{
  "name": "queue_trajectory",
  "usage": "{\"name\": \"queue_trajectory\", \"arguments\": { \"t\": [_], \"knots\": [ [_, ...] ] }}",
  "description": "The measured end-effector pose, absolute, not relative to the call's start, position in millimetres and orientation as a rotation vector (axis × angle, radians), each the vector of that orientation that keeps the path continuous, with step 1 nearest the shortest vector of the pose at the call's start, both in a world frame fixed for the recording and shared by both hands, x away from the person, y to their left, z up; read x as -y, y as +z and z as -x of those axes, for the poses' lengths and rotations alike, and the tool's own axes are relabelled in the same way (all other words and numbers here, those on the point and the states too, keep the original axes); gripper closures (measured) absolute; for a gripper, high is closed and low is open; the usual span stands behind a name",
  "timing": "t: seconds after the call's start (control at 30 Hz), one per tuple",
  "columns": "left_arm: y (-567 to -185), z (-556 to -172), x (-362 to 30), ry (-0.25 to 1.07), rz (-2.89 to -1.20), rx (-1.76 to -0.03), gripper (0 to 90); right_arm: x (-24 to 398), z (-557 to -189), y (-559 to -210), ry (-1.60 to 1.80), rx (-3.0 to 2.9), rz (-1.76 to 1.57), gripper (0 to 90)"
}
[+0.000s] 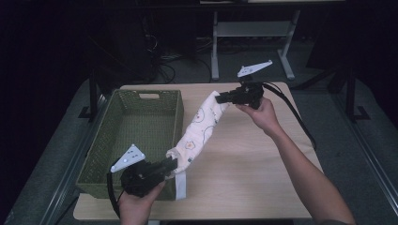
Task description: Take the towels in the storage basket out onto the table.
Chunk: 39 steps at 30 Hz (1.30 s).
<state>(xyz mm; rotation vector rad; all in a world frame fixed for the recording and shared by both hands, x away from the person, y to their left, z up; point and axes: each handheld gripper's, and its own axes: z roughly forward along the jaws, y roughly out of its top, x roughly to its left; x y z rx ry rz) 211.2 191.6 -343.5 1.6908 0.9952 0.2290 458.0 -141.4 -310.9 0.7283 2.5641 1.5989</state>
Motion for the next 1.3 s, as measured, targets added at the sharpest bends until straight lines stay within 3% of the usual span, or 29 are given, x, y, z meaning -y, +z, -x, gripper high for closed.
{"name": "queue_trajectory", "arguments": {
  "t": [0.4,1.3],
  "knots": [
    [-340,-205,-221,0.280,-1.640,-1.037,82.6,87,-480,-297,1.614,-2.609,-0.646,82.1],
    [-365,-194,-268,0.392,-1.611,-1.189,82.4,-24,-514,-306,1.548,-2.745,-0.515,82.1]
  ]
}}
